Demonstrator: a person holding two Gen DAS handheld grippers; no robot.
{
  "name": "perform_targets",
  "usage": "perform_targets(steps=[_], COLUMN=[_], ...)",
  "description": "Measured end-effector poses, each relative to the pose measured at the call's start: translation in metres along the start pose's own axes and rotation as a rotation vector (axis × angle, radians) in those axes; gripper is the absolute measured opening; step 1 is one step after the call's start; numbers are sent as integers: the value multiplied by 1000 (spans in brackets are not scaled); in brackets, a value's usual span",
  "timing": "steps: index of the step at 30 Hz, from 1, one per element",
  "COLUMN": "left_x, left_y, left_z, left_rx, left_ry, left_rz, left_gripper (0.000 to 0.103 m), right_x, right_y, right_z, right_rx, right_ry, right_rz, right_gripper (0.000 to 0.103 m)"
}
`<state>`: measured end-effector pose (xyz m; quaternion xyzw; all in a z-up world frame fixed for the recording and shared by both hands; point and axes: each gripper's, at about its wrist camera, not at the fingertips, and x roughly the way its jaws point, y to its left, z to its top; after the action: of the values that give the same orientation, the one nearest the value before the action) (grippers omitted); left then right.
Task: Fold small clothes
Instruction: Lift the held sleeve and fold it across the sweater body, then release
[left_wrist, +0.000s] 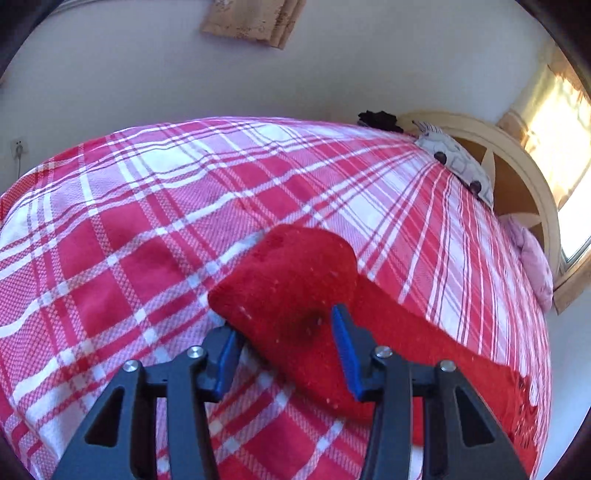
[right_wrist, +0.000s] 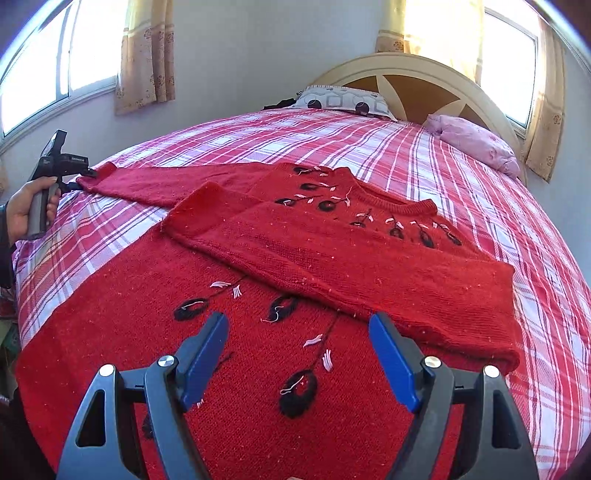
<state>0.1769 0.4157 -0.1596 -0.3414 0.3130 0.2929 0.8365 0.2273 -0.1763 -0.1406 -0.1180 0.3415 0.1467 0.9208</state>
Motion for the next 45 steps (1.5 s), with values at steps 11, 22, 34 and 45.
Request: perform_targets(steps=[11,22,34,45], left_x=[-36,-91,-124,-107], left_y=[-43,-168,-300,-370], left_z=[-4,-29,-110,-208], left_rx=[143,230,393,616], left_ry=[-66,-54,6,68], left_rz=[-114,-424,-667,-654], left_gripper=[5,5,5,5], right_x=[1,-32,-56,-49], right_y=[-7,-27,-52,-91], right_z=[-1,7,-7,-23], right_rx=[42,114,161,293], right_ry=[2,-63,-92,-80], right_rz=[13,31,24,23], right_gripper=[79,79,79,79])
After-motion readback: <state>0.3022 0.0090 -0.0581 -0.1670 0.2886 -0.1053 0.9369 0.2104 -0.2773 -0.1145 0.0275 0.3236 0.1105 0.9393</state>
